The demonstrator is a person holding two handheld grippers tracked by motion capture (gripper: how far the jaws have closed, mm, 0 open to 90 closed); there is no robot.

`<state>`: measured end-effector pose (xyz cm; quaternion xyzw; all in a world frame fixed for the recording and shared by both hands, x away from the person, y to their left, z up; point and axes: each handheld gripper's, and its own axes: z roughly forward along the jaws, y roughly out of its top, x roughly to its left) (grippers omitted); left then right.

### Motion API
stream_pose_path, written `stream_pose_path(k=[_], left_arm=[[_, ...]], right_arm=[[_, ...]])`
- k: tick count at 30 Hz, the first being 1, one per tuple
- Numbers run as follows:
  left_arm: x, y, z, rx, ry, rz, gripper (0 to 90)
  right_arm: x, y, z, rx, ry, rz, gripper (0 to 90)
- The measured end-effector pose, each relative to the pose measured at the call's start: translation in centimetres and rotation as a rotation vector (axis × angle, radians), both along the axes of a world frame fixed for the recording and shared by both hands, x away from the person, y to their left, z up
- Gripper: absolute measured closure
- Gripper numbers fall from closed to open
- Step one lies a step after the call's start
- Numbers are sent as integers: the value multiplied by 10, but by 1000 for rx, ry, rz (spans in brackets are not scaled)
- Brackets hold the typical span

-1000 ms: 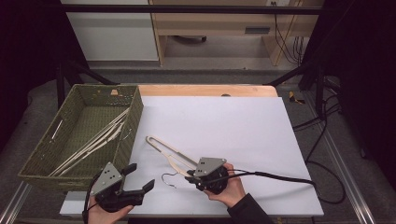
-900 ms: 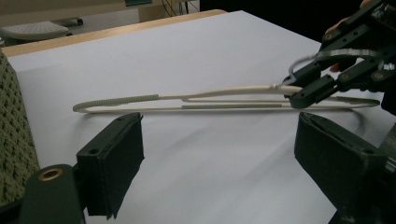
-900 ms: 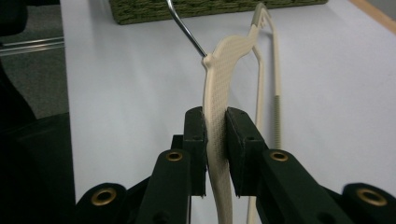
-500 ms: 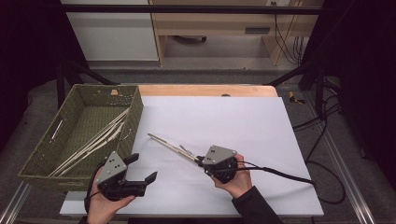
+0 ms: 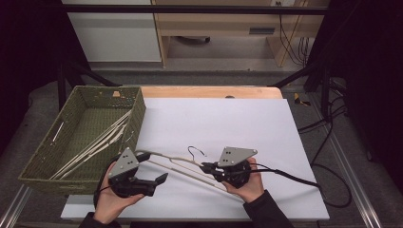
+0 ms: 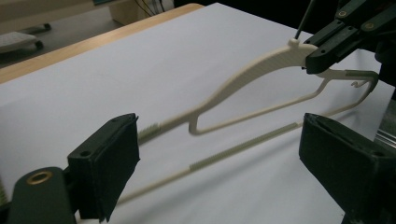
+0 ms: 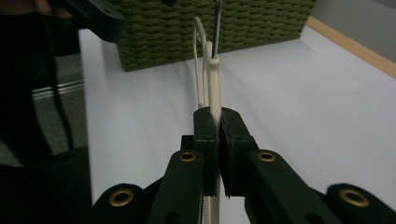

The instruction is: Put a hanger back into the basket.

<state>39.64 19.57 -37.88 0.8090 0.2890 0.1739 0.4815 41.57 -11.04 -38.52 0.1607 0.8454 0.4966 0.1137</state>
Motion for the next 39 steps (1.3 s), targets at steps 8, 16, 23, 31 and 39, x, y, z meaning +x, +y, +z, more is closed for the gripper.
stream_pose_path(k=[8,16,23,31,39], left_arm=[[10,-33,-8,83,29,-122,285],[10,-37,-17,139,67,-182,618],[3,-36,-16,187,53,-192,687],[-12,-43,-9,177,67,-251,829],[-16,-40,-6,139,64,-195,861]], right_arm=[[-8,3,-3,-6,37,78,869],[-9,6,-7,-18,59,112,868],[-9,8,-8,-12,64,115,842],[-8,3,-5,-33,2,48,699],[-9,-4,0,12,-48,-11,458]])
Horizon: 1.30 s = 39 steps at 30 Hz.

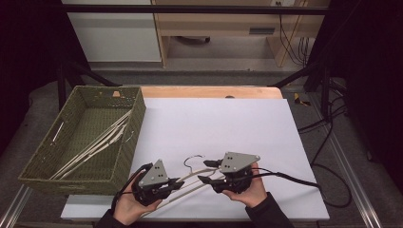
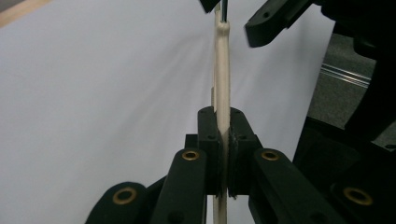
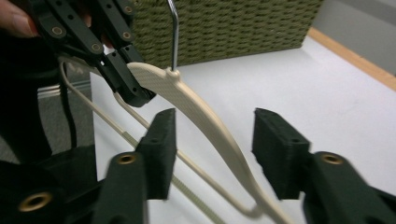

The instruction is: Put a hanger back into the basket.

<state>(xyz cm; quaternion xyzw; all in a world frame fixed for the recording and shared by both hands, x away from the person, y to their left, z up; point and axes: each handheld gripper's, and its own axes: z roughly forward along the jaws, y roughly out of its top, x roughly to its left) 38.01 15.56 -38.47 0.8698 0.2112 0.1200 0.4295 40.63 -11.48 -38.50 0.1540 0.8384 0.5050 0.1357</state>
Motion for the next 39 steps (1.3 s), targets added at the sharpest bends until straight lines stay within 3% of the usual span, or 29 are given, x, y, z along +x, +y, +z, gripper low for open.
stream_pose_path(k=[10,18,24,30,37,39], left_arm=[[-2,22,18,-63,-62,134,860],[-6,41,43,-109,-110,182,860],[-11,60,69,-166,-153,199,860],[-3,74,92,-145,-178,224,860],[11,96,120,-147,-193,240,860],[16,104,128,-131,-212,247,860]], right_arm=[[6,-35,2,75,27,-168,243],[9,-69,2,169,44,-294,127],[12,-91,-3,180,53,-376,105],[12,-98,-7,154,55,-408,92],[11,-102,-7,166,61,-419,87],[11,-104,-7,169,60,-420,86]])
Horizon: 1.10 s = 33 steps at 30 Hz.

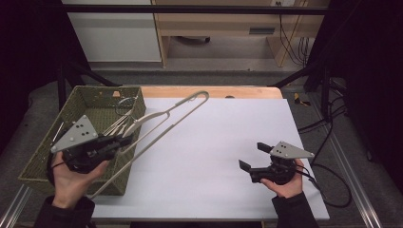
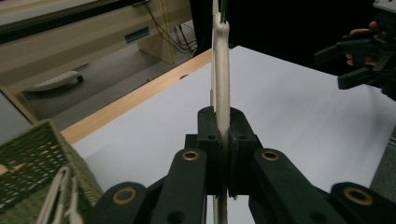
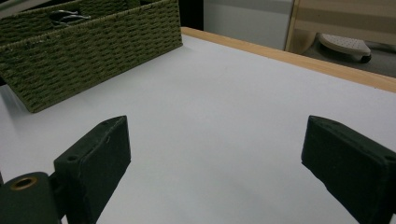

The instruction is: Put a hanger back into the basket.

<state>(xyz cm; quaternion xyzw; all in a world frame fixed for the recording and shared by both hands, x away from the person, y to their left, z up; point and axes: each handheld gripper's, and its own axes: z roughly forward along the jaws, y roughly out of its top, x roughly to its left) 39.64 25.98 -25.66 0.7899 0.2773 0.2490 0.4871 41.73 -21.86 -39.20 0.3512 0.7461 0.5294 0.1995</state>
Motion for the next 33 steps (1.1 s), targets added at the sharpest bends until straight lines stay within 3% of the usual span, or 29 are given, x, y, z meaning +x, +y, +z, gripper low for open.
stream_pose_path(k=[7,17,25,33], left_arm=[[22,26,12,37,-3,33,860],[59,59,7,94,5,90,860],[73,89,-2,145,12,143,859],[81,118,-15,166,21,183,859]], right_arm=[[1,-1,0,4,0,-4,86],[1,-1,0,5,0,-7,85],[1,-1,-1,2,2,-4,81],[2,0,-2,0,5,-3,80]])
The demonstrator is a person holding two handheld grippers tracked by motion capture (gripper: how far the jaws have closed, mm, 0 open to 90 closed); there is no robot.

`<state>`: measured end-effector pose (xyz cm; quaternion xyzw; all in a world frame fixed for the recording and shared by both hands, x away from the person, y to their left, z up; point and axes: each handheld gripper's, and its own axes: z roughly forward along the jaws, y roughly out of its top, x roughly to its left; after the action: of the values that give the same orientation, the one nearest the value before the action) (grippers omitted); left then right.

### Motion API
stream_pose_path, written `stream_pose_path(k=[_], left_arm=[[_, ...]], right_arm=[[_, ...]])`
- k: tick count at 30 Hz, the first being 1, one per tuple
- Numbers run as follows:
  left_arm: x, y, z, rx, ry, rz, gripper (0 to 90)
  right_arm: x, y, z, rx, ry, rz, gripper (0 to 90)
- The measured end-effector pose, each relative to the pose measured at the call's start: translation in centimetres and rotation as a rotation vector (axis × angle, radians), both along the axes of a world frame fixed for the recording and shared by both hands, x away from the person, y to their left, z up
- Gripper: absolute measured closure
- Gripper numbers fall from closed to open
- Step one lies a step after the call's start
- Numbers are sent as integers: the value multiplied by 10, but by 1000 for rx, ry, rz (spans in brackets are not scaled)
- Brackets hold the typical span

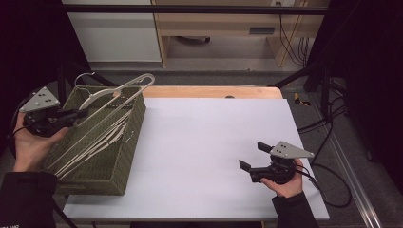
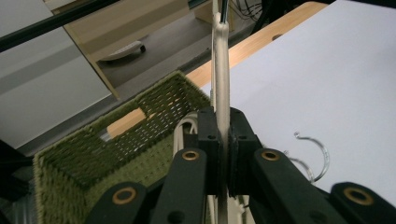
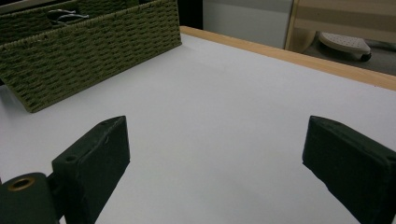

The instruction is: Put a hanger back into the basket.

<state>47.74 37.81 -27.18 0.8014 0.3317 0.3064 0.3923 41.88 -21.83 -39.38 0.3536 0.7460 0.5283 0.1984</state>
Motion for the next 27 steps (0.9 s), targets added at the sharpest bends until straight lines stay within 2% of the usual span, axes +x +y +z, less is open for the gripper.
stream_pose_path(k=[3,11,12,14,17,20,25,27], left_arm=[[3,8,-5,20,1,13,859],[9,27,-20,34,3,46,859],[8,31,-25,37,20,66,859],[9,36,-33,28,26,80,859],[9,41,-45,46,49,93,859],[10,42,-57,53,58,105,859],[11,35,-78,92,88,96,859],[11,33,-88,89,93,101,859]], right_arm=[[0,0,0,-3,-3,1,80],[0,-1,0,-6,-6,0,82],[0,-1,0,-5,-7,-2,82],[0,-1,-1,-6,-5,-2,82],[0,0,-1,-6,1,-6,83],[0,0,-1,-6,2,-6,83],[1,1,-2,-11,2,-5,84],[1,1,-2,-11,1,-5,84]])
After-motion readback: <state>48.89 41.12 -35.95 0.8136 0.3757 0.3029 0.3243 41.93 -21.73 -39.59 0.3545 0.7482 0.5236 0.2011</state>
